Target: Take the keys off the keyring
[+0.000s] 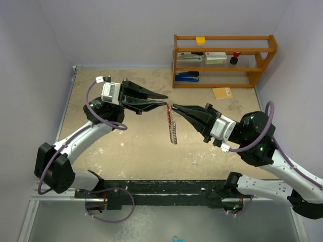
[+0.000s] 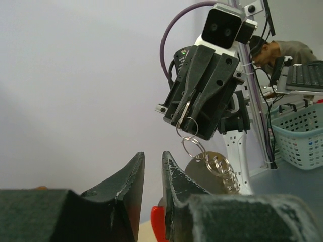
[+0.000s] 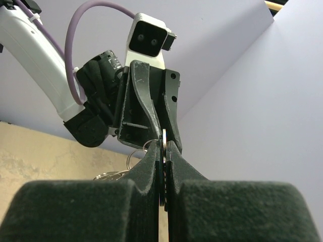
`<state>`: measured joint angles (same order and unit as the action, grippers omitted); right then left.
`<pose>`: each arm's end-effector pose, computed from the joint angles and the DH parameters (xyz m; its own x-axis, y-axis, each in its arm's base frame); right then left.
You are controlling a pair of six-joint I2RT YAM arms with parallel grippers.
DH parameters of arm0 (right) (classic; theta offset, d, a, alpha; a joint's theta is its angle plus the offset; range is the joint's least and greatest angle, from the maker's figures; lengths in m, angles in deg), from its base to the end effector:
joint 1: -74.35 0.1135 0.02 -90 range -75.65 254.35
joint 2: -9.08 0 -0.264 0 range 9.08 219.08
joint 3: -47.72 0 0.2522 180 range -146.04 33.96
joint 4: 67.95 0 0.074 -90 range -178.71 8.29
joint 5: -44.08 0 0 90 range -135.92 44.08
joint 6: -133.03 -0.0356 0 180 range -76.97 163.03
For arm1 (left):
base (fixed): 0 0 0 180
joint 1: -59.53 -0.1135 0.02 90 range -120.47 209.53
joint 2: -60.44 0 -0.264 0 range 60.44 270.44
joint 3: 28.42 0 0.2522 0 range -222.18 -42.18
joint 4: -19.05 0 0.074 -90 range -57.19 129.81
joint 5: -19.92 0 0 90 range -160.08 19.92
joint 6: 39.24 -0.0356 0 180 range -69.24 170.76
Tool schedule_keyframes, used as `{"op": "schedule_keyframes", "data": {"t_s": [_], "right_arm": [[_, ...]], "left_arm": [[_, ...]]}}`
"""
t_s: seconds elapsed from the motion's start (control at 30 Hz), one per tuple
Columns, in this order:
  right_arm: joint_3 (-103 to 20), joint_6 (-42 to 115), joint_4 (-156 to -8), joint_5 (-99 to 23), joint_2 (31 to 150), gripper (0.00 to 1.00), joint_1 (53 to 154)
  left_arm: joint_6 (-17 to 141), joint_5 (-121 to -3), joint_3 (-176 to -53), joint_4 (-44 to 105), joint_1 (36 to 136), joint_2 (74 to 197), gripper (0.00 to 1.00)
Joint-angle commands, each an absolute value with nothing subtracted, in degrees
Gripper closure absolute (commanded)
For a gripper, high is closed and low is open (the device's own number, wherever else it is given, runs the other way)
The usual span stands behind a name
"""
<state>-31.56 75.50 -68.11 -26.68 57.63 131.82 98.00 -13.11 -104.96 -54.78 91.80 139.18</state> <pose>0.0733 0.1367 0.4950 0.7400 0.2176 -0.6364 -0.6535 0.4567 -0.6036 0.1954 -0.1587 0.4514 0.1671 -0.5788 -0.7981 0.9384 -0.1549 0.3088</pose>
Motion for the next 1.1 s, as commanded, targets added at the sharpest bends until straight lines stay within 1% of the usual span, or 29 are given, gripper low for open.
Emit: {"op": "schedule_keyframes", "data": {"t_s": [0.0, 0.33, 0.77, 1.07], "right_arm": [[-33.24, 75.1, -64.72, -25.54, 55.89, 1.0, 132.09], [-32.6, 74.71, -64.32, -25.75, 54.43, 1.0, 132.09], [-32.62, 73.87, -63.6, -25.28, 54.24, 1.0, 132.09], [-32.49, 73.71, -63.37, -24.99, 54.23, 1.0, 132.09]], "left_arm": [[101.36, -12.58, -107.75, -65.8, 93.64, 137.66, 0.81], [102.7, -13.23, -108.69, -65.8, 96.47, 138.89, 0.77], [104.35, -15.11, -111.26, -65.8, 99.01, 141.63, 0.77], [105.07, -14.27, -111.62, -65.75, 99.78, 142.75, 0.77]]}}
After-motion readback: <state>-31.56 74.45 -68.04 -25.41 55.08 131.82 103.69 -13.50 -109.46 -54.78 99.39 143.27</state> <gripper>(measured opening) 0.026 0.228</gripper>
